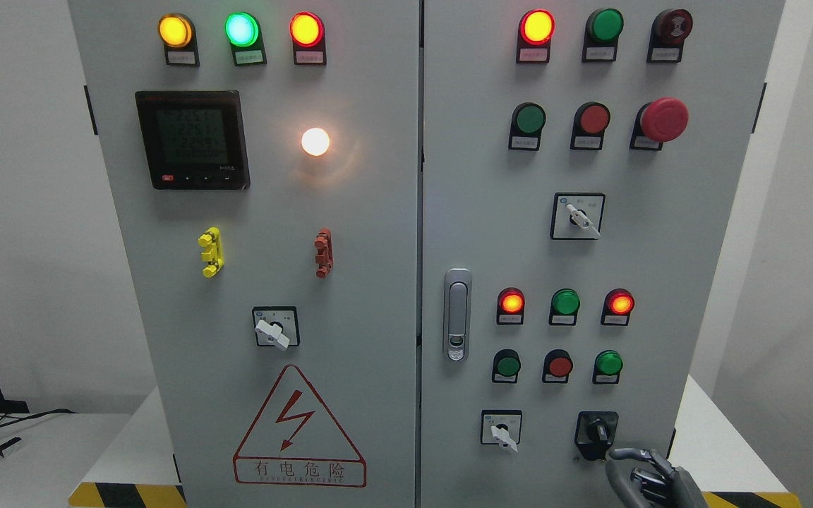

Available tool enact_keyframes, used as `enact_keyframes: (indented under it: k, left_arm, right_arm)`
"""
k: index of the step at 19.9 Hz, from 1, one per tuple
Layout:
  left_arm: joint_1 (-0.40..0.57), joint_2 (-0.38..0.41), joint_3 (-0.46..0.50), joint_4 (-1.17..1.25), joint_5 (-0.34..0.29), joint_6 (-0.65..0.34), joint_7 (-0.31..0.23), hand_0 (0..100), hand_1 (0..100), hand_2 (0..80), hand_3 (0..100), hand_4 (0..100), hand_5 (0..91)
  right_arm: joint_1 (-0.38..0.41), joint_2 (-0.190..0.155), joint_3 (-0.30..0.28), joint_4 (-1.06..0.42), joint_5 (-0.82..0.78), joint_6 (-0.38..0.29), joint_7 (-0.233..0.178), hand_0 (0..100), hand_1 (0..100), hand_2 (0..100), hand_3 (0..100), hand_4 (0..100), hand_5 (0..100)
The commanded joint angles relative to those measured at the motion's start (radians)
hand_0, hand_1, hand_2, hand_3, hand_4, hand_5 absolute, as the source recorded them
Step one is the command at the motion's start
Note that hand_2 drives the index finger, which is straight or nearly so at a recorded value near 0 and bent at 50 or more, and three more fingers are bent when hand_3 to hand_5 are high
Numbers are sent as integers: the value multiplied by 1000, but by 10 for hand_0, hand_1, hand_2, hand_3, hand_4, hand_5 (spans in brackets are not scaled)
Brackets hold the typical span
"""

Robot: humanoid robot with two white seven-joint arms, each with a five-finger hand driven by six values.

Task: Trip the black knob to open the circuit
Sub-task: 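Raise the right hand up toward the black rotary knob, then grip the black knob with the right hand fingers and twist it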

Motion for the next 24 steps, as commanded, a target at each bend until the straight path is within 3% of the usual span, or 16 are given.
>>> enact_keyframes:
  k: [1,24]
  left_arm:
    - [0,0,0,0,-31,1,1,120,389,0,0,0,0]
    - [0,0,0,0,-31,1,1,120,389,0,0,0,0]
  right_arm:
    - [-9,3,23,38,0,-3,0,364,665,427,1000,1000,955]
    - [-13,3,26,6,0,-6,9,390,674,424,1000,1000,952]
